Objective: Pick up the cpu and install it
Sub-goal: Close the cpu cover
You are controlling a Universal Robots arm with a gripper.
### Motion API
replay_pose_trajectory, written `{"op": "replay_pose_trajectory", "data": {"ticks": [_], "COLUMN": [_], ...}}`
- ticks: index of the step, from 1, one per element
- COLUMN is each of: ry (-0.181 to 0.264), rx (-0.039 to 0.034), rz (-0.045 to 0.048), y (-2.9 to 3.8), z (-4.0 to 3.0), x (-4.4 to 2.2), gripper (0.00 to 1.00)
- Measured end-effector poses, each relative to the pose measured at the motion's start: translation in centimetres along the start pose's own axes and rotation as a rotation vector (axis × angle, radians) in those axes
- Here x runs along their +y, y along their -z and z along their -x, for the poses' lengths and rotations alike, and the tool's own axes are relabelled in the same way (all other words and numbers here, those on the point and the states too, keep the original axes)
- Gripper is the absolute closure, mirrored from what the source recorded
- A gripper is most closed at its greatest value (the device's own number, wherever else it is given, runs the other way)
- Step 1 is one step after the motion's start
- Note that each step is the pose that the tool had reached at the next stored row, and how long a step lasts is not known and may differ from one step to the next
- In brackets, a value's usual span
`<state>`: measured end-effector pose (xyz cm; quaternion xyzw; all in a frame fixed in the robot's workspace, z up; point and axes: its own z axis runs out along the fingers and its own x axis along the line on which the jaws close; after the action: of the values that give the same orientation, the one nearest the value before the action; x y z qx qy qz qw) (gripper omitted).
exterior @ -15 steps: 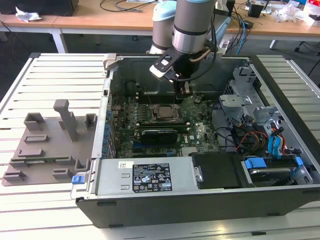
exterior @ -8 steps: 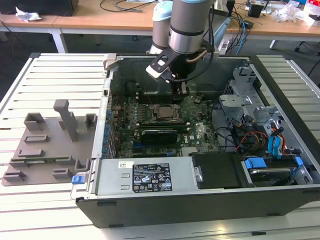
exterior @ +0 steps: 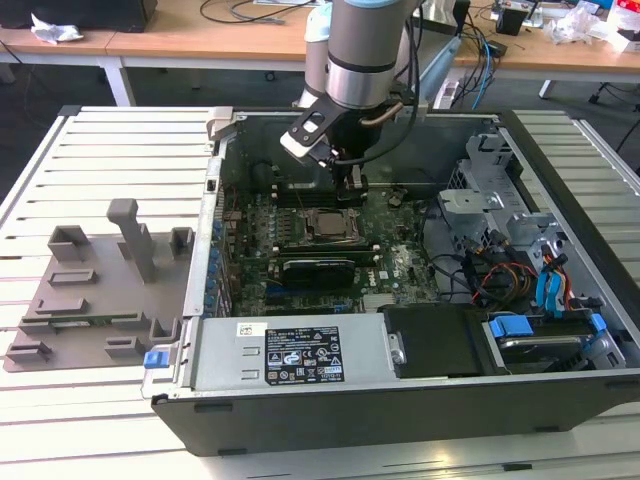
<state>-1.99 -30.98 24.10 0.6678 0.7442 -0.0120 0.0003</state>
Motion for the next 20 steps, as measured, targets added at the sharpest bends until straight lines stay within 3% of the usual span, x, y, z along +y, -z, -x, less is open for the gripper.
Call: {"op": "replay_pose_trajectory", "data": {"ticks": [15, 20], "ry": [0.000, 0.000], "rx": [0.0002, 0.0001], "rz": [0.0001, 0.0000], "y": [-0.41, -1.74], "z": [-0.18, -0.31], "x": [-1.59, -2.55], "gripper": [0.89, 0.89]}}
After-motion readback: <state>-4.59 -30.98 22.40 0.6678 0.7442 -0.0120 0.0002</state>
